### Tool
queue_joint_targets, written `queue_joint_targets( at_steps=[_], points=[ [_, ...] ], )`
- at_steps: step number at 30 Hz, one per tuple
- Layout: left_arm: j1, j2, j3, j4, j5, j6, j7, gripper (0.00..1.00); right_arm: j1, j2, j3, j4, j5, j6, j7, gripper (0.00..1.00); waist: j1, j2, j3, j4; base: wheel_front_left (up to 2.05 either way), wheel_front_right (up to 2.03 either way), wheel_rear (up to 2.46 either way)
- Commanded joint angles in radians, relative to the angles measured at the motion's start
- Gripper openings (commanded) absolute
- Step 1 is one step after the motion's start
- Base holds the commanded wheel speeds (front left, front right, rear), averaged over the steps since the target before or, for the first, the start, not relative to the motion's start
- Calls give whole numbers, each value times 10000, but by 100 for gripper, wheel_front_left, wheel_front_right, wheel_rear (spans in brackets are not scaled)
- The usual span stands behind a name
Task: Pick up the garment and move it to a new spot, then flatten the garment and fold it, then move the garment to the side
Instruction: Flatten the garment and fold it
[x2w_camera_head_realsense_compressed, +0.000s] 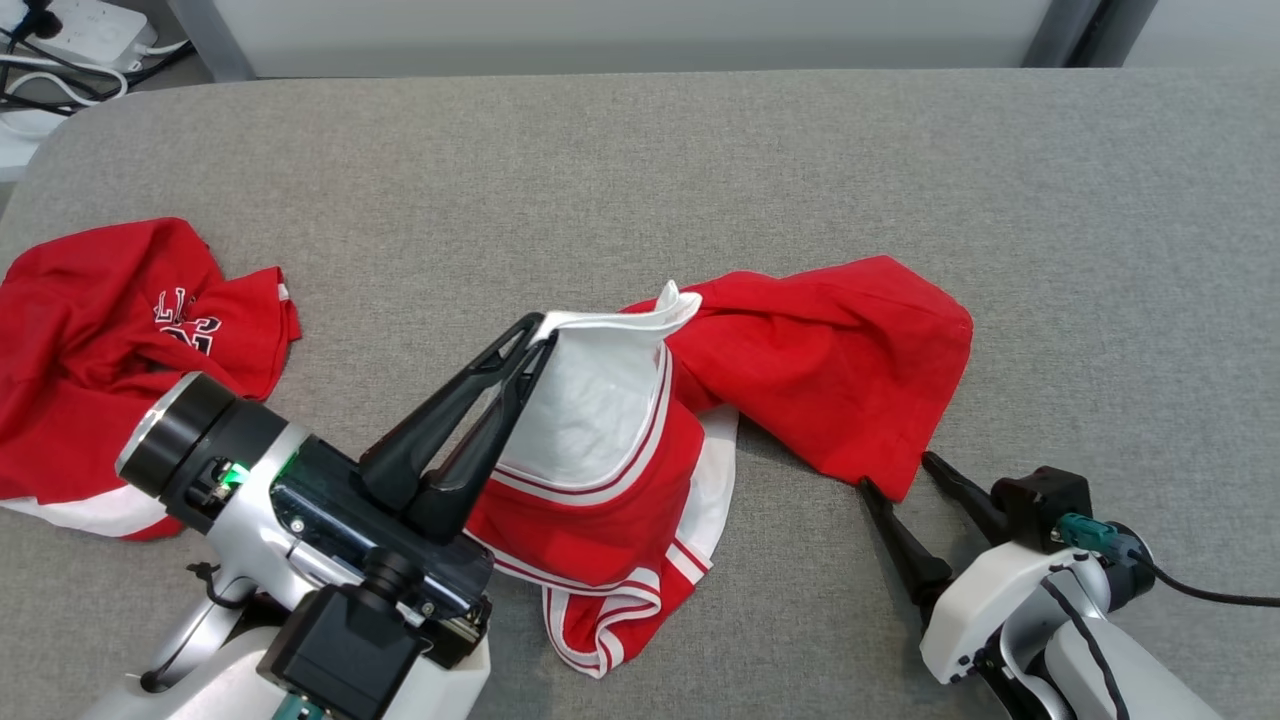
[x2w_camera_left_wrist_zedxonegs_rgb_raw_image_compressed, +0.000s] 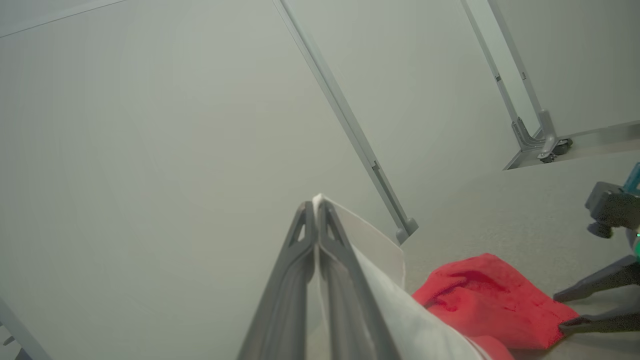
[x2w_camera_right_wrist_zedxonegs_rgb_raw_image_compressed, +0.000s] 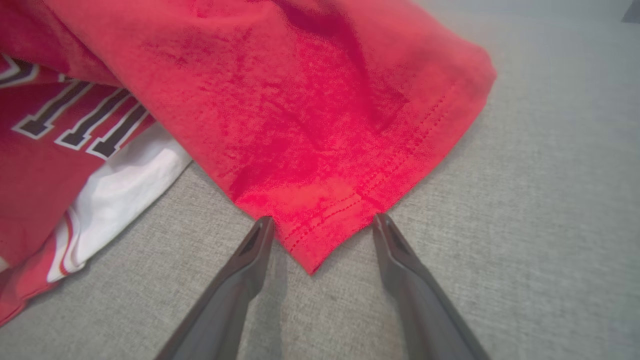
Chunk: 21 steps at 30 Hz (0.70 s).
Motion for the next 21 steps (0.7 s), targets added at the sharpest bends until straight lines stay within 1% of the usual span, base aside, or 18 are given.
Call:
queue_joint_targets(
  at_steps=[1, 7, 8, 9, 10, 11, 14, 16, 18, 21],
  points=[
    [-349, 170, 397, -280, 47, -74, -46, 0, -208, -82, 340, 19, 178, 42, -165, 100, 0, 0, 42, 77, 0, 0, 0],
    [-397, 10, 373, -210, 86, -176, -46, 0, -560, -137, 950, 657, 510, 42, -292, 100, 0, 0, 110, 214, 0, 0, 0],
    [-398, -19, 372, -199, 86, -190, -46, 0, -600, -144, 1029, 767, 559, 42, -330, 83, 0, 0, 110, 229, 0, 0, 0],
    [-399, -45, 371, -190, 87, -207, -46, 0, -644, -150, 1106, 873, 587, 42, -366, 44, 0, 0, 106, 240, 0, 0, 0],
    [-402, -70, 371, -183, 89, -226, -46, 0, -688, -151, 1197, 966, 599, 42, -390, 17, 0, 0, 99, 248, 0, 0, 0],
    [-402, -91, 373, -175, 91, -243, -46, 0, -732, -156, 1281, 1042, 607, 42, -428, 0, 0, 0, 88, 251, 0, 0, 0],
    [-395, -119, 383, -159, 100, -283, -47, 0, -808, -175, 1371, 1124, 626, 42, -571, 0, 0, 0, 57, 241, 0, 0, 0],
    [-405, -117, 424, -169, 160, -315, -47, 0, -883, -232, 1249, 1043, 674, 42, -770, 0, 0, 0, 7, 216, 0, 0, 0],
    [-380, -70, 495, -166, 229, -331, -47, 0, -930, -374, 941, 837, 692, 42, -911, 0, 0, 0, -71, 178, 0, 0, 0],
    [-280, 59, 677, -165, 304, -307, -47, 0, -953, -700, 217, 343, 587, 42, -999, 0, 0, 0, -231, 66, 0, 0, 0]
  ],
)
